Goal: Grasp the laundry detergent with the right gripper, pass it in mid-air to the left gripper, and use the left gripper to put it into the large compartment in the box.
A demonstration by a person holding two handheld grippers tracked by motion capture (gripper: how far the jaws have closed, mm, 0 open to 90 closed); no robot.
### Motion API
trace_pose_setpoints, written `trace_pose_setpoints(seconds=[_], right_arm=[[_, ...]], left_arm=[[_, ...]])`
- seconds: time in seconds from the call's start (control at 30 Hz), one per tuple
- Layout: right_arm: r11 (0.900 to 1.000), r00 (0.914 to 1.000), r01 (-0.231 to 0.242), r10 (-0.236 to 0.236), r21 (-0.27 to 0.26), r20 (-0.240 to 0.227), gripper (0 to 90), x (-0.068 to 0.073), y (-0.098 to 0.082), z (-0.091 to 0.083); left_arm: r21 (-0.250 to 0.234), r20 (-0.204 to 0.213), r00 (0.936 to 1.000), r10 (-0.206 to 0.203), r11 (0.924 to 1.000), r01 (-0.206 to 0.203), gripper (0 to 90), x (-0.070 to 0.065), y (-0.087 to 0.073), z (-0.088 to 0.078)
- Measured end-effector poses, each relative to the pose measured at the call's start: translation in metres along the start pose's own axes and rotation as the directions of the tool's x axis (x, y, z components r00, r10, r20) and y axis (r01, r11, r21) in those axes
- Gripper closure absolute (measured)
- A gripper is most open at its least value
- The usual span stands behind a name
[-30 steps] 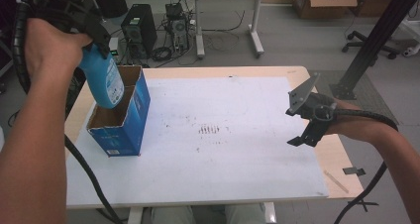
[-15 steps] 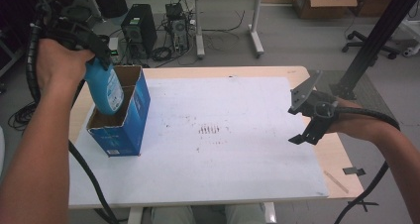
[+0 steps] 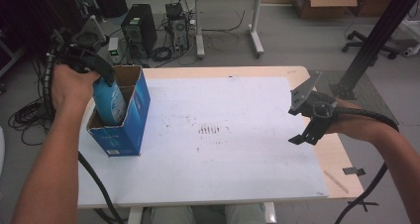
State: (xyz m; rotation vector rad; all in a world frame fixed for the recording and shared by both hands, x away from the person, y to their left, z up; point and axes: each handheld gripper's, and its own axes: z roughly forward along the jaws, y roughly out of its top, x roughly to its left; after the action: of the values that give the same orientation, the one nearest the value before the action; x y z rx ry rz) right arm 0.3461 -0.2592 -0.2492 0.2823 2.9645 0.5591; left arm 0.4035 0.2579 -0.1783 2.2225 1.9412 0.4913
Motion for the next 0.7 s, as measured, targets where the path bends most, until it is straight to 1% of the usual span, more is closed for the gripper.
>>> trace_pose_setpoints(seconds=[0.03,0.07,0.1,0.13,0.17,0.2,0.23,0.33,0.4,0.43,0.5,0.6,0.63,0.7], right_arm=[[1.0,1.0,-0.003,0.003,0.0,0.0,9.5,0.0,0.0,0.001],[1.0,1.0,-0.005,0.005,0.002,-0.002,9.5,0.0,0.0,0.001],[1.0,1.0,-0.004,0.004,0.002,-0.002,9.5,0.0,0.0,0.002],[1.0,1.0,-0.005,0.005,0.002,-0.002,9.5,0.0,0.0,0.002],[1.0,1.0,-0.004,0.004,0.001,-0.004,9.5,0.0,0.001,0.003],[1.0,1.0,-0.005,0.005,0.002,-0.004,9.5,0.0,0.001,0.003],[1.0,1.0,-0.005,0.005,0.002,-0.004,9.5,0.0,0.002,0.004],[1.0,0.9999,-0.007,0.007,-0.005,-0.009,9.6,-0.001,0.001,0.006],[1.0,0.9999,-0.013,0.013,-0.004,-0.011,9.6,-0.002,0.001,0.007],[1.0,0.9998,-0.014,0.014,-0.001,-0.014,9.6,-0.002,0.0,0.009],[1.0,0.9997,-0.016,0.016,-0.001,-0.016,9.6,-0.002,-0.001,0.01],[1.0,0.9997,-0.019,0.019,0.0,-0.017,9.5,-0.002,-0.002,0.011],[1.0,0.9997,-0.019,0.019,0.0,-0.017,9.5,-0.002,-0.002,0.011],[1.0,0.9996,-0.023,0.023,-0.002,-0.017,9.5,-0.001,-0.004,0.012]], left_arm=[[0.0,0.0,1.0,0.0,1.0,0.0,38.1,0.0,0.0,0.0],[0.01,-0.007,0.9999,0.009,0.9999,-0.009,38.0,-0.002,-0.001,0.008],[0.01,-0.007,0.9999,0.009,0.9999,-0.009,38.1,-0.002,-0.001,0.008],[0.009,-0.011,0.9999,0.009,0.9999,-0.009,38.1,-0.003,-0.003,0.016],[0.013,-0.012,0.9999,0.011,0.9998,-0.011,38.1,-0.004,-0.003,0.02],[0.013,-0.012,0.9998,0.017,0.9998,-0.017,38.1,-0.004,-0.004,0.023],[0.01,-0.01,0.9999,0.012,0.9999,-0.012,38.1,-0.005,-0.005,0.027],[0.005,-0.008,0.9999,0.014,0.9999,-0.014,38.1,-0.007,-0.007,0.037],[0.001,-0.008,0.9999,0.013,0.9999,-0.013,38.1,-0.008,-0.007,0.04],[0.0,-0.008,0.9999,0.015,0.9999,-0.015,38.1,-0.009,-0.008,0.046],[-0.004,-0.01,0.9998,0.016,0.9999,-0.016,38.1,-0.011,-0.01,0.051],[0.005,-0.01,0.9997,0.021,0.9998,-0.021,38.1,-0.012,-0.01,0.057],[0.005,-0.01,0.9997,0.021,0.9998,-0.021,38.1,-0.012,-0.01,0.057],[0.005,-0.007,0.9997,0.024,0.9997,-0.024,38.1,-0.013,-0.011,0.064]])
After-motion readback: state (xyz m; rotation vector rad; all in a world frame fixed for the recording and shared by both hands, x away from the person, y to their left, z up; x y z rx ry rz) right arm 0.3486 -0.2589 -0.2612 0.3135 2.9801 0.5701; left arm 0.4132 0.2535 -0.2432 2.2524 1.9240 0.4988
